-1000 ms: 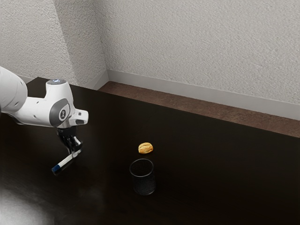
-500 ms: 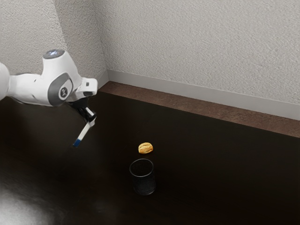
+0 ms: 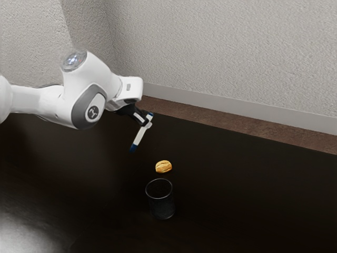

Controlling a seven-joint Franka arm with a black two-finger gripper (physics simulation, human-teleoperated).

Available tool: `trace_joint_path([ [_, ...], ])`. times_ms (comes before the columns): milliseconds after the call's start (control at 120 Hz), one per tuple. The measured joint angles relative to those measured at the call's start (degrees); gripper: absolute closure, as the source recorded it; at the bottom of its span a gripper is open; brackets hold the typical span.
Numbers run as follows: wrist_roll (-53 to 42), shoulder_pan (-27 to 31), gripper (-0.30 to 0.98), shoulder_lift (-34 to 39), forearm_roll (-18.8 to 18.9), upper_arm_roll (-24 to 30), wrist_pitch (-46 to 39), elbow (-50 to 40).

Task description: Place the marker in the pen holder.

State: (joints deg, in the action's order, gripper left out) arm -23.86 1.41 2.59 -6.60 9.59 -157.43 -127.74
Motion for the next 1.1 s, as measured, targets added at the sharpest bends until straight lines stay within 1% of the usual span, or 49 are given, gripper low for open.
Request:
trace_joint_path([
  [258,-0.2,-0.3,0.79,-1.6,-1.5,7.0,-2.1,-1.2],
  [392,-0.4,-1.7,0.77,-0.7,-2.8,9.1,-2.9,-3.0],
  [500,-0.5,-2.4,0.76,0.4,-3.5,9.6,-3.2,-4.2],
  [650,-0.7,-0.4,0.76,3.0,-4.5,9.7,-3.3,-7.0],
  [758,-0.9,-0.2,0.76,4.2,-5.0,10.7,-3.3,-8.1],
  [1058,-1.1,-0.5,0.75,3.5,-6.4,11.4,-3.3,-9.4],
  [1100,-1.2,-0.5,0.67,3.1,-6.6,11.4,-3.2,-9.3],
])
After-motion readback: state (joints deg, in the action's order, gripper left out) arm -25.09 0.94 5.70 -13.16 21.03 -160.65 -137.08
